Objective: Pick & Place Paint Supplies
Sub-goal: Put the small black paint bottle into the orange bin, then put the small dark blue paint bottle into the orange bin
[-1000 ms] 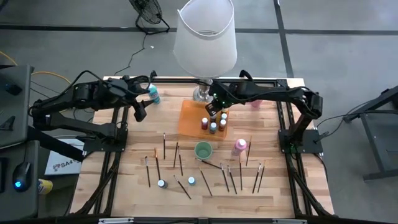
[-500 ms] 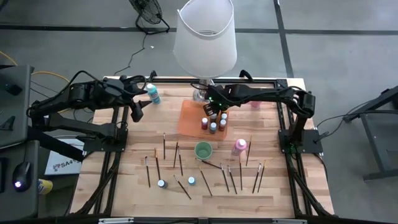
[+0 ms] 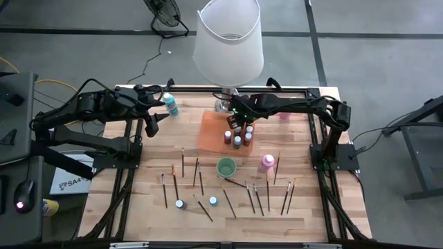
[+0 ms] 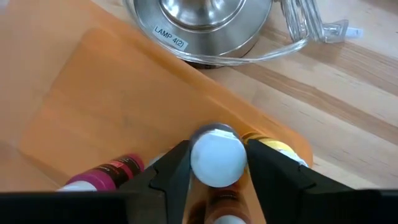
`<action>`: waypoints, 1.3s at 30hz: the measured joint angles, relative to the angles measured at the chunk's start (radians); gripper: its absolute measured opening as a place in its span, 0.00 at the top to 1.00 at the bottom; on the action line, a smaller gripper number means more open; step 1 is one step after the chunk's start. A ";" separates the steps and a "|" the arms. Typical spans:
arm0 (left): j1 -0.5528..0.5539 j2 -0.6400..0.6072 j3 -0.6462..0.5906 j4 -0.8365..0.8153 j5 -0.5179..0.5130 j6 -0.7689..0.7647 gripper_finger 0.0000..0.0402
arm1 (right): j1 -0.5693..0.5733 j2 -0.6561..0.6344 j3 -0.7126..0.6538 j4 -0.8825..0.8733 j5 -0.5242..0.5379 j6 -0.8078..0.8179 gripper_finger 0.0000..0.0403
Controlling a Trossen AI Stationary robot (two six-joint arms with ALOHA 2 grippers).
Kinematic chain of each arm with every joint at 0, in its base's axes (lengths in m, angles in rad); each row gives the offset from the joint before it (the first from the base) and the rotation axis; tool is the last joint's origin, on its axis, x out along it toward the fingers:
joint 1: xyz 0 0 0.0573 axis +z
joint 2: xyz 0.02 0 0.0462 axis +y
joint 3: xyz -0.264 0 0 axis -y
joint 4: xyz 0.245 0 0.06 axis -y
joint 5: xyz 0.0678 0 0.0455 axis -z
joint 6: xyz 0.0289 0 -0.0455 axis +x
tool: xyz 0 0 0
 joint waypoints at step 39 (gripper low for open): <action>0.000 -0.002 0.000 -0.121 0.124 -0.059 0.46 | 0.216 -0.284 0.000 -0.157 0.017 0.013 0.46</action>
